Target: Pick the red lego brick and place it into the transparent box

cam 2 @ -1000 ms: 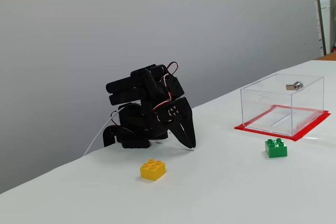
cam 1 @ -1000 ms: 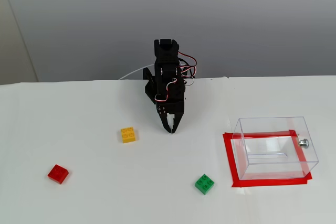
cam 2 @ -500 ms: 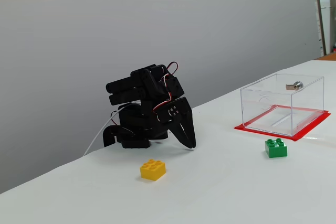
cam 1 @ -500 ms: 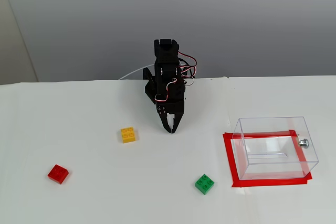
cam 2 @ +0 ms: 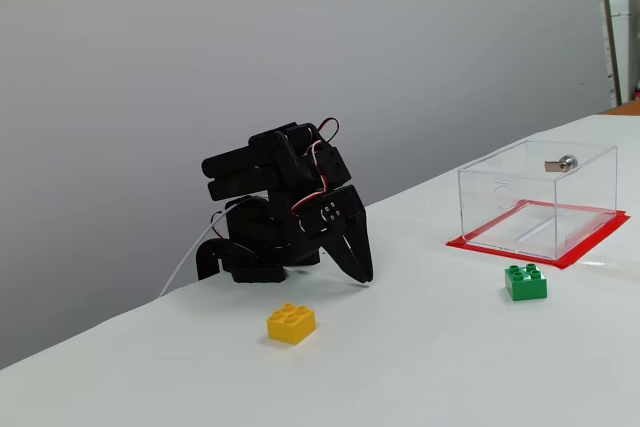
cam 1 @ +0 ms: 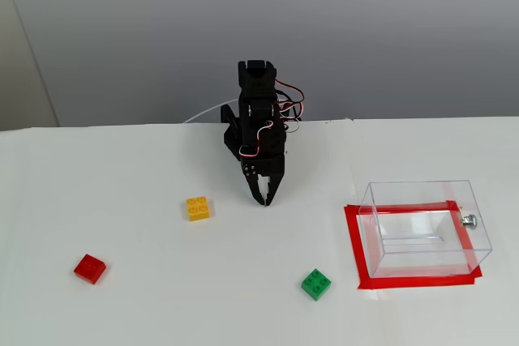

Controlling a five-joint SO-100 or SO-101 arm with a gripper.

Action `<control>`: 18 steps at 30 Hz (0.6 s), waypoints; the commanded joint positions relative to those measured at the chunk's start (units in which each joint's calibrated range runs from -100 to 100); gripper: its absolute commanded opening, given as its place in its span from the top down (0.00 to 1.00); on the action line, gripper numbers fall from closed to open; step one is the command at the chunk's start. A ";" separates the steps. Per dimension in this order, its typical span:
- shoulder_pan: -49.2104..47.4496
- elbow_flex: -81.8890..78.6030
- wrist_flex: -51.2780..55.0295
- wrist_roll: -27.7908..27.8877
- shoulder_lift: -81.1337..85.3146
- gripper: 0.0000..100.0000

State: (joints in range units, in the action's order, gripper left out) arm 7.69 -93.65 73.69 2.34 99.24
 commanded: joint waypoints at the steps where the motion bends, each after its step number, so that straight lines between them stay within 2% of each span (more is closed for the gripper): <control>1: 0.11 1.24 0.02 0.26 0.42 0.98; 18: 0.33 1.24 -0.59 -0.05 0.34 0.98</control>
State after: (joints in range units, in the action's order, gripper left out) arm 7.69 -93.65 73.61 2.49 99.24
